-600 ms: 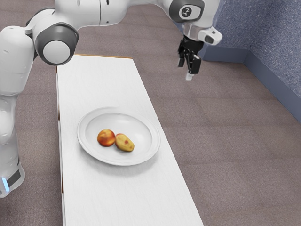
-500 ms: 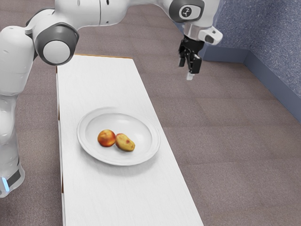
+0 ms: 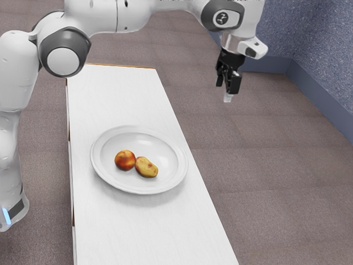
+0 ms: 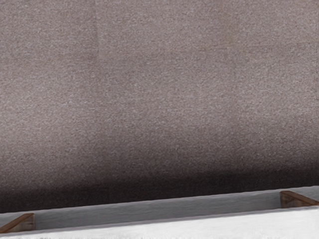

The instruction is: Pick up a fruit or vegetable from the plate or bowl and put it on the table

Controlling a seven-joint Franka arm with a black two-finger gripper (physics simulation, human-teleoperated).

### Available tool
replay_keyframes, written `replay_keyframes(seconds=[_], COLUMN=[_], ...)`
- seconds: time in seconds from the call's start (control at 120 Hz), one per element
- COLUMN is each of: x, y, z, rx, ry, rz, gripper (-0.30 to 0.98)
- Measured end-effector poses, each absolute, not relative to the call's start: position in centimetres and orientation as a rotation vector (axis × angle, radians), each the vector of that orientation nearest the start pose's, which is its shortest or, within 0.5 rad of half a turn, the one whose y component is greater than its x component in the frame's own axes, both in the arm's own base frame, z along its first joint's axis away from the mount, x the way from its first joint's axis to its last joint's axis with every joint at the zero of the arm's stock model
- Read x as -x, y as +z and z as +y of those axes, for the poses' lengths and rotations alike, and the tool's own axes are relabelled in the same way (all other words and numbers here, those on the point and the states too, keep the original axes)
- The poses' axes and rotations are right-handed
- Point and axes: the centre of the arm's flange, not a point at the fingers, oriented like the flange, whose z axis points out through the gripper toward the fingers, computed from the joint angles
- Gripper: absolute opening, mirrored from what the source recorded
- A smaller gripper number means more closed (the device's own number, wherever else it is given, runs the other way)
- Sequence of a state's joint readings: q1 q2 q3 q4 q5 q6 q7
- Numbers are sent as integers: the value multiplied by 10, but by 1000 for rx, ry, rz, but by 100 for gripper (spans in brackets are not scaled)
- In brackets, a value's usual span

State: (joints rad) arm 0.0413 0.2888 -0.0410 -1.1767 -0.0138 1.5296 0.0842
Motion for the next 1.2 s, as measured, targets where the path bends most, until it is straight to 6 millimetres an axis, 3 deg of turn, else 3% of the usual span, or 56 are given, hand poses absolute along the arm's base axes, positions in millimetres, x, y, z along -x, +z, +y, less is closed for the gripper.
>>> replay_keyframes(seconds=[0.075,0.183,0.333,0.417,0.575,0.675,0.783,1.033,1.2], x=[-633,-619,-579,-551,-505,-503,-501,-495,-476], y=[632,617,600,590,565,541,520,521,518], z=[-18,-33,-111,-128,-132,-100,-96,-102,-107], rx=[3183,3216,3197,3158,3104,3111,3104,3097,3052], ry=[-83,5,126,162,186,200,199,119,118], rz=[177,230,480,541,603,559,607,784,929], gripper=[69,69,69,69,68,69,69,69,69])
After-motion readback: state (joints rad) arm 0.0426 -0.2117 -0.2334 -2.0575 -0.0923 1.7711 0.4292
